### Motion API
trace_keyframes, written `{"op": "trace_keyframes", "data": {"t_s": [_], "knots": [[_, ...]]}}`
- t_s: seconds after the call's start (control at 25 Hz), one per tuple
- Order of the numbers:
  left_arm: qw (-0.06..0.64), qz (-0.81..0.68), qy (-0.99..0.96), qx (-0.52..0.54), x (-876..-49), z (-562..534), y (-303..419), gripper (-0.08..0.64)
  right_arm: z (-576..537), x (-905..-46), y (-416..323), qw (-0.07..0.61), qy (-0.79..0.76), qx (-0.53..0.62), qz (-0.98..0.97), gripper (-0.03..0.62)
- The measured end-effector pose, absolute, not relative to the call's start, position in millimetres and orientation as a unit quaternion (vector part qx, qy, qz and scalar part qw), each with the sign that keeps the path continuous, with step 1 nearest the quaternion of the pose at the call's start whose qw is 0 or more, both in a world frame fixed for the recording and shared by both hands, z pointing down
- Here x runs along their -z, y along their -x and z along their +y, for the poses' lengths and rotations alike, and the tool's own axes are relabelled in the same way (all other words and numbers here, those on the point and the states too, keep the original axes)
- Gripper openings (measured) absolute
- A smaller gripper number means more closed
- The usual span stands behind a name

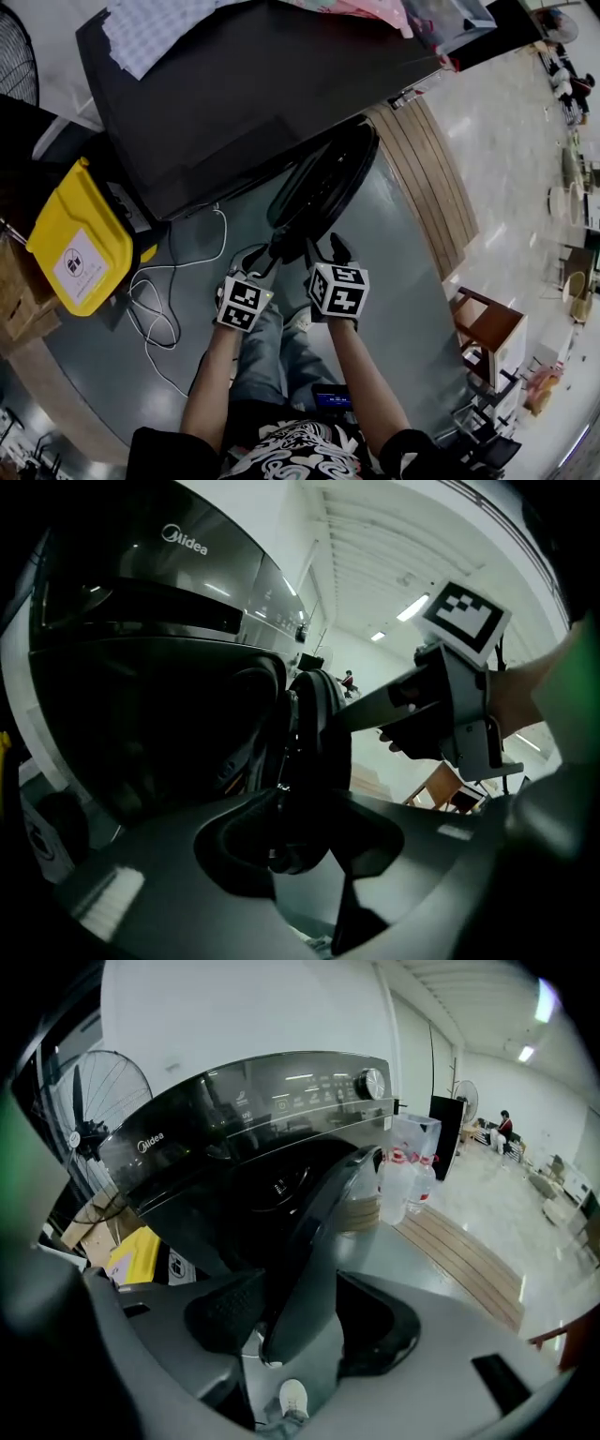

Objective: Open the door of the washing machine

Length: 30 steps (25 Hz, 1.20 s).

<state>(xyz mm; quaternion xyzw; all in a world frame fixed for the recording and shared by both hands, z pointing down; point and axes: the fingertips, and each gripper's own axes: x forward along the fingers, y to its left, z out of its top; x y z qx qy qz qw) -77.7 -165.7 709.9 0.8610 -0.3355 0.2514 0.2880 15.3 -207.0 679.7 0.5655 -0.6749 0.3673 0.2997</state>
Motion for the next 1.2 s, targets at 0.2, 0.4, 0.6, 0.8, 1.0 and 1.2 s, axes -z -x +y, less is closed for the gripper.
{"op": "trace_keyframes", "data": {"t_s": [0.2, 0.4, 0.6, 0.8, 1.0, 1.2], "knots": [[0.292, -0.357, -0.854, -0.24, -706.5, -172.8, 83.9, 0.12, -199.3, -680.1, -25.5, 0.303, -0.546, -0.377, -0.684, 0.217], [0.297, -0.36, -0.852, -0.238, -710.2, -171.5, 82.3, 0.12, -185.0, -681.0, -40.9, 0.304, -0.535, -0.382, -0.69, 0.168], [0.299, -0.36, -0.852, -0.236, -713.7, -167.0, 74.2, 0.12, -167.6, -678.9, -73.0, 0.315, -0.551, -0.377, -0.675, 0.136], [0.299, -0.361, -0.85, -0.24, -719.0, -168.8, 76.5, 0.12, -153.3, -681.3, -108.9, 0.318, -0.573, -0.378, -0.654, 0.116], [0.301, -0.363, -0.848, -0.242, -719.3, -170.1, 75.9, 0.12, -141.0, -680.8, -154.8, 0.314, -0.591, -0.383, -0.637, 0.115], [0.299, -0.371, -0.846, -0.239, -717.9, -173.3, 78.2, 0.12, -137.1, -678.9, -200.6, 0.324, -0.632, -0.366, -0.601, 0.107]]}}
